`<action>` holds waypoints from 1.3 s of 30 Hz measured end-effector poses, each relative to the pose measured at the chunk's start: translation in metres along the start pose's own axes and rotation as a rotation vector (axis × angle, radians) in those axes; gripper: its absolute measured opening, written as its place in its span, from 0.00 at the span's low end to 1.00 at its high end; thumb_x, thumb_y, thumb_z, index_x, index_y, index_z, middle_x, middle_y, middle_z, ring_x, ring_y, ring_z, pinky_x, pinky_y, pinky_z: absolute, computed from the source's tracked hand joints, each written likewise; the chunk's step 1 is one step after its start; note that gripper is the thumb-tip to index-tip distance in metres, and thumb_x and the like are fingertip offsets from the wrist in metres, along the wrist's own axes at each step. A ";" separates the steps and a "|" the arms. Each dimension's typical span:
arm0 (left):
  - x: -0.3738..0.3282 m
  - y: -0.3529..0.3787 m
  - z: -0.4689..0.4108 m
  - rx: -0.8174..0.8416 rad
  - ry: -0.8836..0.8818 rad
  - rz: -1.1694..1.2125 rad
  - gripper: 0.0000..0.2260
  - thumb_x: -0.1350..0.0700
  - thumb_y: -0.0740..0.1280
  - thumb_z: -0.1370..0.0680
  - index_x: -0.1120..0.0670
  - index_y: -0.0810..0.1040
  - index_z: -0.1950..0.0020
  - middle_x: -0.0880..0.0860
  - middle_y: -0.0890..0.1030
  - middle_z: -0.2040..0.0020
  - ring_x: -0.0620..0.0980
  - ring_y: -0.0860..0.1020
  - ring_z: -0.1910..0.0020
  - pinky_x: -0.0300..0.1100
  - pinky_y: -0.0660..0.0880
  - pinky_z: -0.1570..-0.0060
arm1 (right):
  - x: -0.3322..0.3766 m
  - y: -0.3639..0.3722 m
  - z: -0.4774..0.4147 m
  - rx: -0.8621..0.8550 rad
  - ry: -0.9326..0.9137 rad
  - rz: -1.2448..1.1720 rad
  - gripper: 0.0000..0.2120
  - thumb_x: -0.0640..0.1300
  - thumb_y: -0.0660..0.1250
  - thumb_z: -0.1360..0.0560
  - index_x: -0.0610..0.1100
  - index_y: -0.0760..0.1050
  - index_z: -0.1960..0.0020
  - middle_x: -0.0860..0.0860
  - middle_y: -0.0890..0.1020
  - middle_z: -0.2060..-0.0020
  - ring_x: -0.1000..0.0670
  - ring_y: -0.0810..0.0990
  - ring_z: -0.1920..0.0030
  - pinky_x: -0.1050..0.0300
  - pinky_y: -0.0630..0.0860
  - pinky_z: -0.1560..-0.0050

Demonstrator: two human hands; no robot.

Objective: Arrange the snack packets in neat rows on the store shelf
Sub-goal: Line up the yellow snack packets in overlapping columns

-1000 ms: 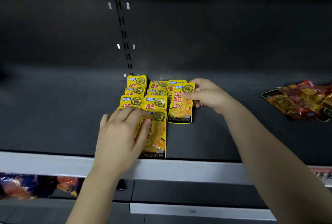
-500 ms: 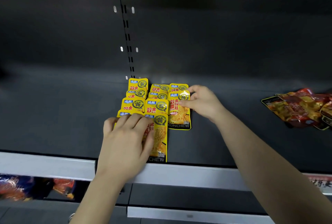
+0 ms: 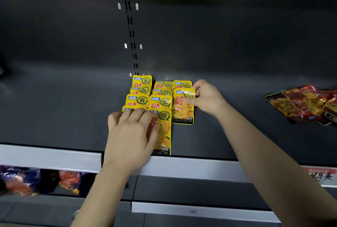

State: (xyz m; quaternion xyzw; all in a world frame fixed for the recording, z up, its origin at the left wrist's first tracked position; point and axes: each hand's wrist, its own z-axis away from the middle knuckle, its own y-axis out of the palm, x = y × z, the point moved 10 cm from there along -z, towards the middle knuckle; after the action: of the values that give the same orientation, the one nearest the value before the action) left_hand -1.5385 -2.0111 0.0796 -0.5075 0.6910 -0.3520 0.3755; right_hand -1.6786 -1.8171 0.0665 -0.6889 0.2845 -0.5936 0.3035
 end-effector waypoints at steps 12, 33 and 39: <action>-0.011 -0.013 -0.004 -0.131 0.067 0.044 0.13 0.48 0.58 0.23 0.48 0.79 0.46 0.46 0.80 0.52 0.53 0.78 0.54 0.50 0.64 0.49 | -0.018 -0.030 -0.001 -0.016 0.087 -0.178 0.10 0.50 0.72 0.29 0.49 0.72 0.60 0.54 0.74 0.67 0.53 0.73 0.67 0.59 0.66 0.67; -0.355 0.041 -0.079 -0.005 0.548 0.149 0.15 0.47 0.58 0.29 0.46 0.79 0.48 0.45 0.83 0.56 0.48 0.81 0.63 0.43 0.75 0.58 | -0.201 -0.232 0.088 -0.171 0.074 0.218 0.05 0.41 0.67 0.29 0.48 0.77 0.55 0.50 0.82 0.59 0.48 0.80 0.55 0.52 0.78 0.53; -0.432 0.063 -0.091 0.004 0.535 0.126 0.12 0.49 0.65 0.31 0.46 0.79 0.48 0.45 0.83 0.58 0.49 0.81 0.64 0.46 0.76 0.55 | -0.262 -0.301 0.111 -0.262 0.108 0.280 0.06 0.42 0.67 0.28 0.46 0.81 0.53 0.50 0.84 0.56 0.49 0.81 0.52 0.51 0.79 0.51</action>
State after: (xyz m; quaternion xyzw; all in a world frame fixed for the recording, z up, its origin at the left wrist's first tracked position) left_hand -1.5584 -1.5693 0.1372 -0.3517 0.7952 -0.4508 0.2020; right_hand -1.5944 -1.4142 0.1124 -0.6434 0.4682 -0.5396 0.2749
